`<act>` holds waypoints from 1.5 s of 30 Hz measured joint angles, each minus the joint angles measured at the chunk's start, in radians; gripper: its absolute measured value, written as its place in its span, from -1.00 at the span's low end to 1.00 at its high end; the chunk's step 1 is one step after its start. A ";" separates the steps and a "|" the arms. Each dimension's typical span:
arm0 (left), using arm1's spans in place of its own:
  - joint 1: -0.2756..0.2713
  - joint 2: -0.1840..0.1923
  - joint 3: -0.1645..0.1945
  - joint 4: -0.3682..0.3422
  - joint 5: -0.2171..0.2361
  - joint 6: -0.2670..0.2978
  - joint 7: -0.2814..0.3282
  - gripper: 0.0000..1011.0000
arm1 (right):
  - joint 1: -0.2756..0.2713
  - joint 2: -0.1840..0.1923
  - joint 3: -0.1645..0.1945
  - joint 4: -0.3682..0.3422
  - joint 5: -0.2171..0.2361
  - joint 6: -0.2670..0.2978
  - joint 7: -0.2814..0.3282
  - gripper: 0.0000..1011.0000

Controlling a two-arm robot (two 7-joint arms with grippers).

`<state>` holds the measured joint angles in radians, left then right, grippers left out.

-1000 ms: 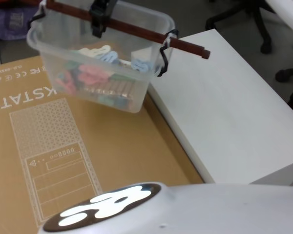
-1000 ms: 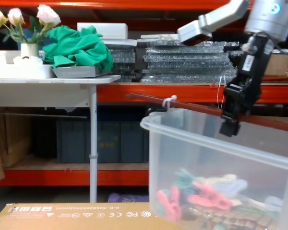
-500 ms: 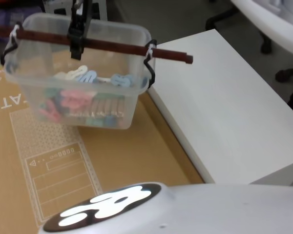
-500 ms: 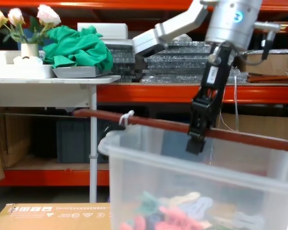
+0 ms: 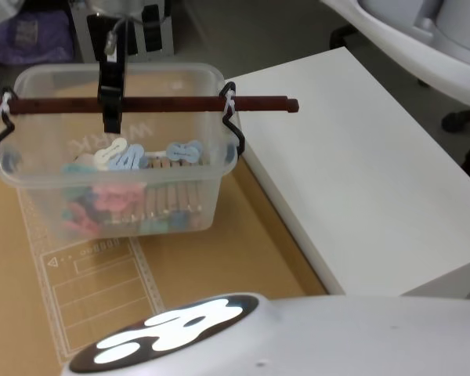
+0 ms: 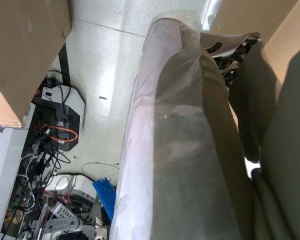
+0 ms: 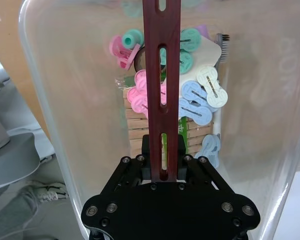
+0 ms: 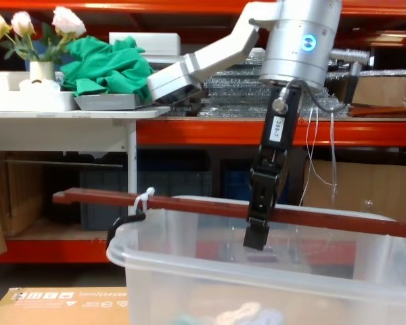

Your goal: Use one hand to grasp the basket and place it at the designated location.

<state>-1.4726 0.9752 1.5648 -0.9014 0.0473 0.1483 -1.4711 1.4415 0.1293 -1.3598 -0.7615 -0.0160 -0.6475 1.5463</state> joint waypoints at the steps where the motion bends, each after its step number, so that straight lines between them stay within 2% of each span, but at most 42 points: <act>1: 0.000 0.000 0.000 0.000 0.000 0.000 0.000 -1.00 | -0.001 0.001 -0.002 -0.005 0.002 -0.003 0.002 -0.55; 13: 0.000 0.000 0.000 0.000 0.000 0.000 0.000 -1.00 | -0.004 0.009 -0.026 -0.056 0.059 -0.067 0.036 -0.54; 18: 0.000 0.000 0.000 0.000 0.000 0.000 0.000 -1.00 | -0.005 0.001 -0.040 -0.059 0.076 -0.106 0.051 -0.54; 29: 0.000 0.000 0.000 0.000 0.000 0.000 0.000 -1.00 | -0.027 -0.041 -0.079 0.005 0.126 -0.175 0.081 -0.54; 45: 0.000 0.000 0.000 0.000 0.000 0.000 0.000 -1.00 | -0.054 -0.072 -0.120 0.066 0.165 -0.200 0.086 -0.54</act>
<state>-1.4726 0.9751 1.5648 -0.9016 0.0473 0.1482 -1.4711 1.3875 0.0576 -1.4799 -0.6958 0.1491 -0.8476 1.6319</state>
